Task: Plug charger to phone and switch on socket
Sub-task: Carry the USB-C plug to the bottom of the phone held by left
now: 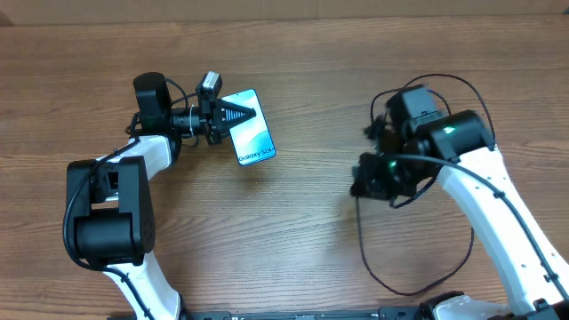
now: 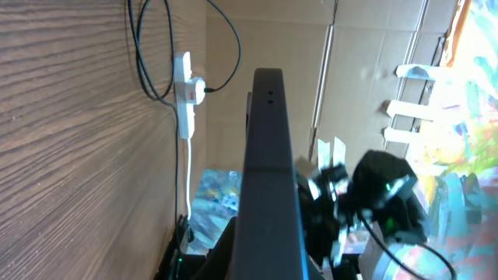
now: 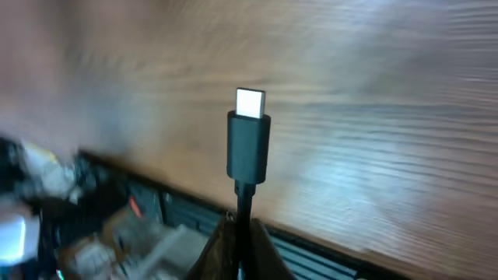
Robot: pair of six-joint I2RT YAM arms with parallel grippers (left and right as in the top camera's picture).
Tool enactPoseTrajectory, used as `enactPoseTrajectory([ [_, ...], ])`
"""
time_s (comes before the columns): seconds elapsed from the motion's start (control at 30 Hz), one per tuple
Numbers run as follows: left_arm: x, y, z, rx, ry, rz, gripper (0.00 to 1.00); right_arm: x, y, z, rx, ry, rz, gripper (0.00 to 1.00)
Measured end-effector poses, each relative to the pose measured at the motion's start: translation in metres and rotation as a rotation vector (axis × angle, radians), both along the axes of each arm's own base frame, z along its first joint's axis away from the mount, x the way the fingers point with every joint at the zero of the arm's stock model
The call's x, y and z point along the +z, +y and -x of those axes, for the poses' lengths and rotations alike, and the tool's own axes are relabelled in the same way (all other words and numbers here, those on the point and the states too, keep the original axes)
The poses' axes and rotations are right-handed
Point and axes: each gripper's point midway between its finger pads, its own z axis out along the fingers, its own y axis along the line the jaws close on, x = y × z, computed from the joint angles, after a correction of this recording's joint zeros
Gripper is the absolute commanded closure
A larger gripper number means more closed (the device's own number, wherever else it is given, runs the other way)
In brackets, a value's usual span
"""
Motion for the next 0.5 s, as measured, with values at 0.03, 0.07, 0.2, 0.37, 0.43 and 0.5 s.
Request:
enactPoseTrajectory([
  [0.03, 0.001, -0.002, 0.0, -0.004, -0.003, 0.0, 0.96, 0.001, 0.008, 0.004, 0.036, -0.007, -0.009, 0.96],
  [0.07, 0.001, -0.003, 0.001, -0.009, -0.005, 0.0, 0.96, 0.001, 0.017, 0.008, 0.079, -0.018, -0.02, 0.96],
  [0.2, 0.002, -0.012, 0.004, -0.031, -0.004, 0.001, 0.96, 0.003, 0.047, 0.022, 0.197, -0.062, -0.045, 0.96],
  [0.37, 0.002, -0.02, 0.007, -0.048, -0.004, 0.0, 0.96, 0.003, 0.076, 0.034, 0.295, -0.123, -0.05, 0.96],
  [0.43, 0.002, -0.022, 0.008, -0.055, -0.004, 0.0, 0.96, 0.001, 0.084, 0.037, 0.322, -0.133, -0.05, 0.96],
  [0.5, 0.002, -0.024, 0.009, -0.06, -0.004, 0.0, 0.96, -0.004, 0.089, 0.038, 0.336, -0.13, -0.041, 0.96],
])
